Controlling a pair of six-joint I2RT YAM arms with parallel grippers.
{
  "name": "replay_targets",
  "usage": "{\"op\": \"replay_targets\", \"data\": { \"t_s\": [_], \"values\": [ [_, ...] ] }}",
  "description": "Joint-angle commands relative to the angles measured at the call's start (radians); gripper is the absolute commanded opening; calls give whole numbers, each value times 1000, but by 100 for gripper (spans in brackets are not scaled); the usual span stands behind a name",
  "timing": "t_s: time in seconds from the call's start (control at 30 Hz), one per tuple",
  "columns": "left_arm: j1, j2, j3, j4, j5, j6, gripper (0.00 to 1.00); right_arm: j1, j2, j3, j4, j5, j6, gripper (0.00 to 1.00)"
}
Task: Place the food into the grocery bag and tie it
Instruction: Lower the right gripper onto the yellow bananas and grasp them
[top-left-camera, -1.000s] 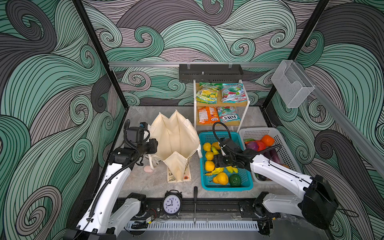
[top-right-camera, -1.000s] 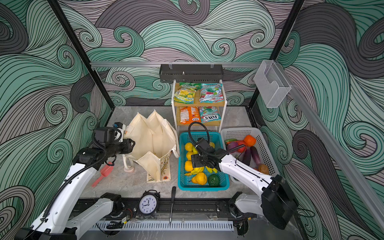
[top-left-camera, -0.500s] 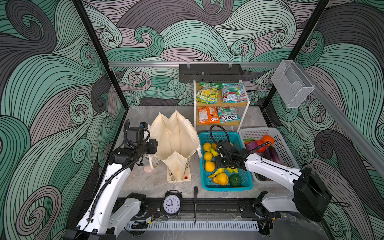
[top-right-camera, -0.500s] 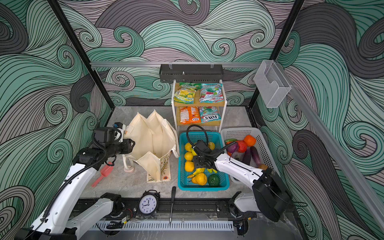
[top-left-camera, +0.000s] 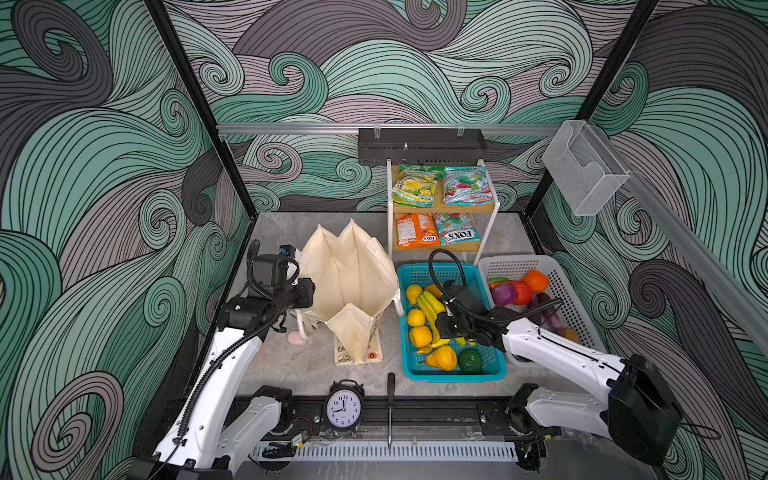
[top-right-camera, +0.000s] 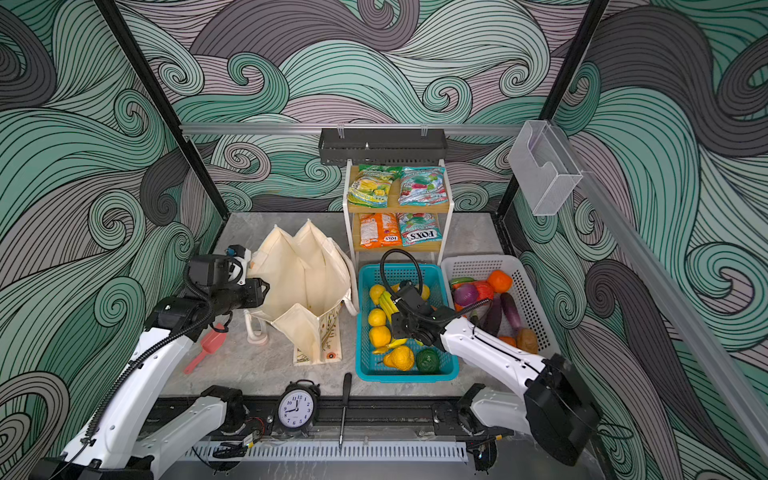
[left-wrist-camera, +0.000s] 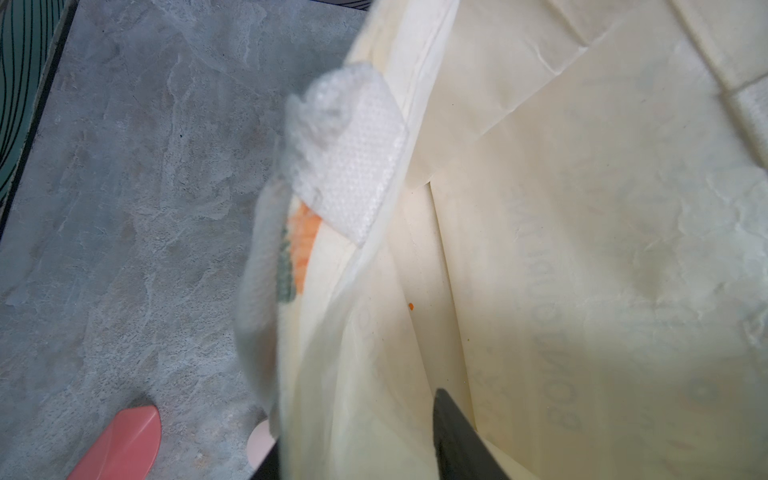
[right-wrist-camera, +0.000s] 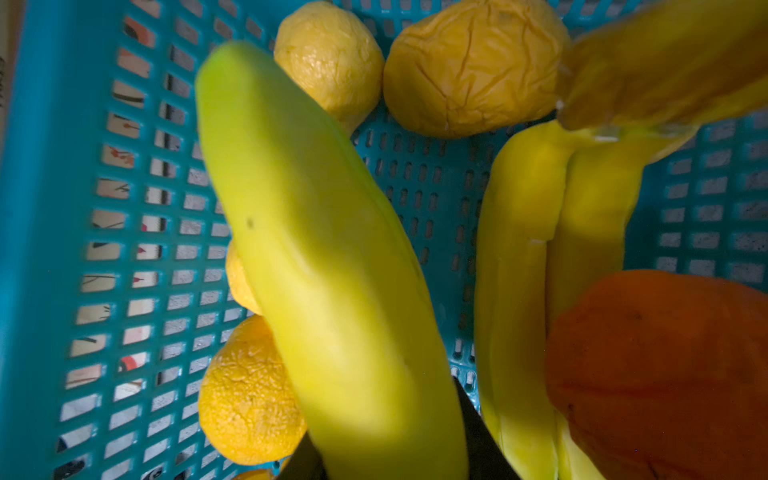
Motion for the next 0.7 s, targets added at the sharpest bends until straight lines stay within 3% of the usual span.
{"op": "replay_targets", "data": {
  "t_s": [0.0, 0.67],
  "values": [
    [2, -4, -7, -3, 2, 8, 43, -25, -45, -12, 50, -34, -13, 31],
    [2, -6, -5, -3, 1, 11, 41, -140, -254, -1, 154, -331, 7, 26]
  ]
}}
